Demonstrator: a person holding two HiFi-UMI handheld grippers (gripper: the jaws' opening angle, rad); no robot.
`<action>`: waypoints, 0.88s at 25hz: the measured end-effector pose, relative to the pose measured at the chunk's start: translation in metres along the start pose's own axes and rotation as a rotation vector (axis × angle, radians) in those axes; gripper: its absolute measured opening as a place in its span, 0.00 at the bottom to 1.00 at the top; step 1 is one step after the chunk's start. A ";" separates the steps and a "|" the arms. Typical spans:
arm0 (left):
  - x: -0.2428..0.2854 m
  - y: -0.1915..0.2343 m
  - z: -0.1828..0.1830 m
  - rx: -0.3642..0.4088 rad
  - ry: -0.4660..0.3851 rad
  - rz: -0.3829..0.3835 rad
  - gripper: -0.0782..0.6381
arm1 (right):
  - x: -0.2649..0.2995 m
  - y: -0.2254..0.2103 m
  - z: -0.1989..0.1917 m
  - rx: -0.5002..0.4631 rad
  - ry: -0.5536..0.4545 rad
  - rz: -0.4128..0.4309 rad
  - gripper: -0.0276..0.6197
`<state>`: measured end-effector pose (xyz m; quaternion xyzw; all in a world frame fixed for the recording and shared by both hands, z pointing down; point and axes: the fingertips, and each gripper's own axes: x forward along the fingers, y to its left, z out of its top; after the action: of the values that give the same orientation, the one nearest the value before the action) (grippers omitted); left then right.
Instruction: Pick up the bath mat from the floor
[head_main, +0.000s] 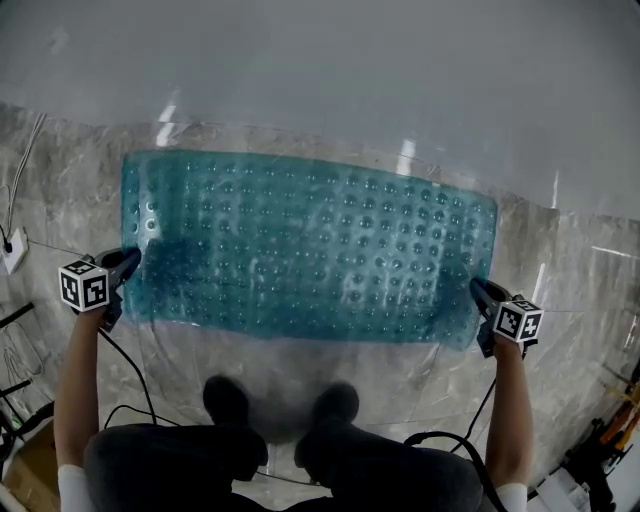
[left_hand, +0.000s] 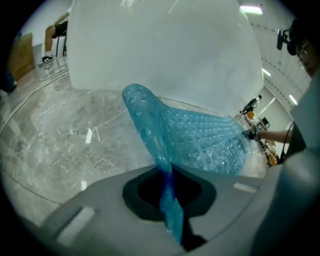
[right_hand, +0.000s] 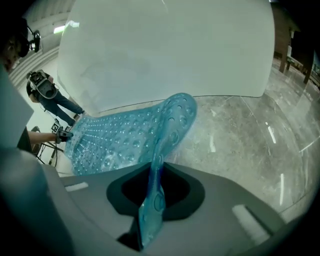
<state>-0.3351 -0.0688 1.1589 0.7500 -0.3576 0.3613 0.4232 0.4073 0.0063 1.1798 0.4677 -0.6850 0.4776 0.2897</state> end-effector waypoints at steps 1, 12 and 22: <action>-0.004 -0.004 0.002 0.000 -0.007 -0.018 0.13 | -0.003 0.003 0.001 0.005 -0.006 0.018 0.11; -0.034 -0.033 0.017 -0.043 -0.062 -0.113 0.14 | -0.029 0.029 0.015 -0.013 -0.048 0.096 0.11; -0.073 -0.076 0.035 -0.037 -0.068 -0.122 0.13 | -0.072 0.076 0.036 0.043 -0.066 0.124 0.11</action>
<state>-0.2980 -0.0536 1.0553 0.7744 -0.3318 0.3024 0.4458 0.3675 0.0077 1.0762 0.4460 -0.7116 0.4934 0.2267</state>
